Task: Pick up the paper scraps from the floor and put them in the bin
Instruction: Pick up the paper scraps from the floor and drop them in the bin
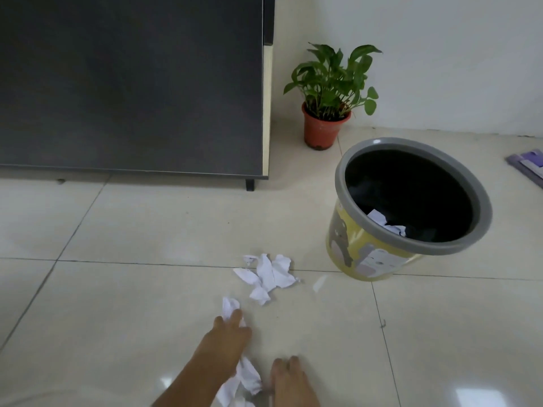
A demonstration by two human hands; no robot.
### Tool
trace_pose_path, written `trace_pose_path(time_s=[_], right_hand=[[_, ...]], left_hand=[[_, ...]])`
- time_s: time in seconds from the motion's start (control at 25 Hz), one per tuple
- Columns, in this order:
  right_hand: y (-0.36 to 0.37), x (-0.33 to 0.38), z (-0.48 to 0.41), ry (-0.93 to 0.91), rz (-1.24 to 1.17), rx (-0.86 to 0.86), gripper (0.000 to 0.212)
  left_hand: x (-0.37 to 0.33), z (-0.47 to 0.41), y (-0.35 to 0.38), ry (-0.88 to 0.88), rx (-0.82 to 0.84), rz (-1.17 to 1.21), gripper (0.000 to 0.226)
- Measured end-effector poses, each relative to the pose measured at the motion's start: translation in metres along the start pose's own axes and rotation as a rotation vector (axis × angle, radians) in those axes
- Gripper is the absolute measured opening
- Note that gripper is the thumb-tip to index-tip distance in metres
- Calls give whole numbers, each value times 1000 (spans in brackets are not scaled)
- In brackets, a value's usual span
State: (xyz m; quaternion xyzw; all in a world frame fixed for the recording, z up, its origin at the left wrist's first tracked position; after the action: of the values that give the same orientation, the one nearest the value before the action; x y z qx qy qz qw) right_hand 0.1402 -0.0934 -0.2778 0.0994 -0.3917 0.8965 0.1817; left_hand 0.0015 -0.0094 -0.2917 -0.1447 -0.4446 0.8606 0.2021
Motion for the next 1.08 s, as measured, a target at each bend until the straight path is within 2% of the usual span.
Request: trace_pose_path(time_s=[0.04,0.12,0.16,0.2,0.32,0.4,0.68,0.92,1.08], right_hand=[[-7,-2,2,70,-65,-86,39],[-20,-12,5,117,-199,-232,24],[-34,-13,10,119,-238,-258,17],[-39,-15,10,98,-269,-273,20],[-66,-18,16,64,-361,-386,22],[-91,-18,19,55,-428,-482,21],[-239,18,65,-105,-432,-807,13],[-378,17,146,-194,-521,-1064,14],[-413,-5,177,-123,-486,-1170,16]], left_hand=[[-1,2,-4,-3,-12,17,39],[-3,8,-10,17,-151,180,21],[-3,11,-13,43,-212,200,14],[-2,13,-19,71,-282,204,9],[6,14,-58,-32,-306,314,29],[14,15,-94,-53,-400,459,39],[-12,57,-268,-4,-735,786,39],[-81,88,-395,102,-1054,768,39],[-126,81,-412,185,-1094,716,40]])
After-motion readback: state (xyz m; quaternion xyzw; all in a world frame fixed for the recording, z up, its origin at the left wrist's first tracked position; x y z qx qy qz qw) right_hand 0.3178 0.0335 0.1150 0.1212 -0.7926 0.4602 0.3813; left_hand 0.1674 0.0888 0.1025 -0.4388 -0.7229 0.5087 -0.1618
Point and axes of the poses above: each hand's wrist, its own z-axis away from the middle knuckle, its own y-axis out of the palm, x = y × z, the point moved 1 cm from there along -z, towards the middle knuckle, and after that the axes turned 1 degree about y, right-handed, at the moved point
